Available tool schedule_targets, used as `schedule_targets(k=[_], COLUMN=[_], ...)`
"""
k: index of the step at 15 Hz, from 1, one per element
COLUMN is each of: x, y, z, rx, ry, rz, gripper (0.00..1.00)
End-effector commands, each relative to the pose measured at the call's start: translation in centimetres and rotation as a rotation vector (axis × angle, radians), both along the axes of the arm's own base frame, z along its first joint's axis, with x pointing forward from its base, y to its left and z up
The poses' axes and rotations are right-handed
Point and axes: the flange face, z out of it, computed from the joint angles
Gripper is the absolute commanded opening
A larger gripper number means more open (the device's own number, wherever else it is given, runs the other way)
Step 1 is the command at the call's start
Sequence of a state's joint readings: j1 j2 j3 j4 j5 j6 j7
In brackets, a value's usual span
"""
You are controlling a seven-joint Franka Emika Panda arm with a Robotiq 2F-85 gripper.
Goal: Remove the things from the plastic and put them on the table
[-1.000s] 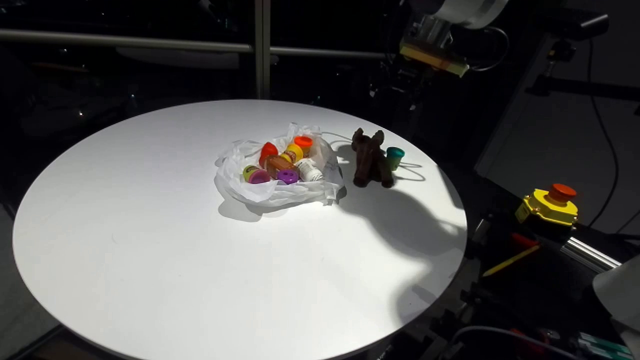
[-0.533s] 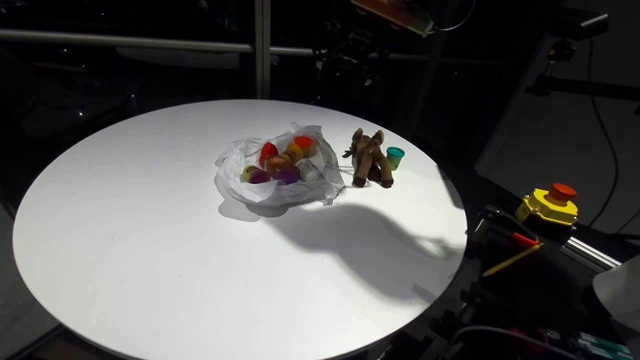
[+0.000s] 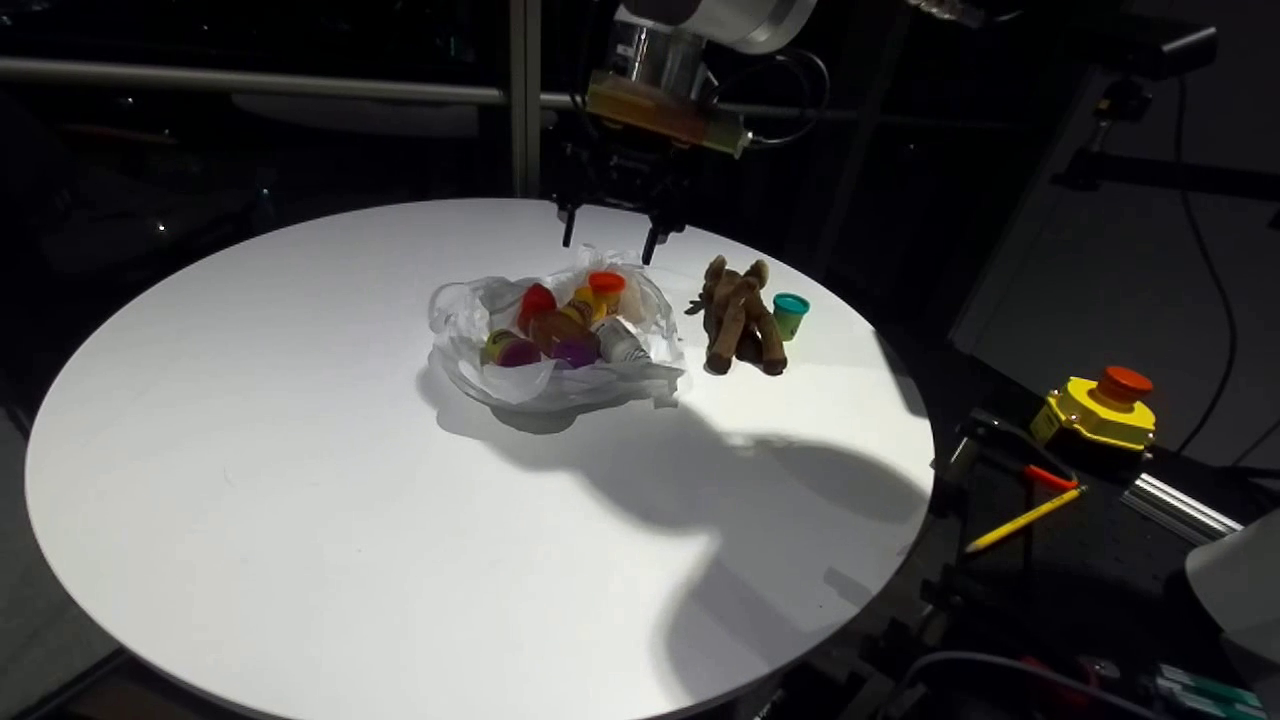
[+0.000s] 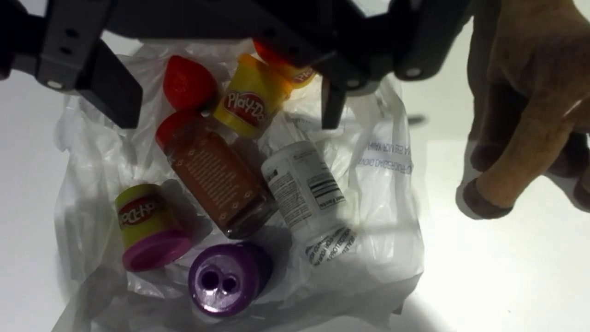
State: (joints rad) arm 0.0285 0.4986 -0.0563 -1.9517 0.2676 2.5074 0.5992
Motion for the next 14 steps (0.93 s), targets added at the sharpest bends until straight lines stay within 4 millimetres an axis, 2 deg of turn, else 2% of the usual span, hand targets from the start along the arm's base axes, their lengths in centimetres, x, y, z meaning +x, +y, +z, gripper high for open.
schedule_targets(k=[1,7,14], x=[3.2,5.7,7.5], y=[-1.7,-4.2,-6.3], z=[-2.8,-6.3,-8.0], rx=[0.002,-0.019,-0.051], ry=[0.035,0.079,0.101], rz=[-0.092,-0.188,-0.274], gripper=[1.0,1.0,1.0])
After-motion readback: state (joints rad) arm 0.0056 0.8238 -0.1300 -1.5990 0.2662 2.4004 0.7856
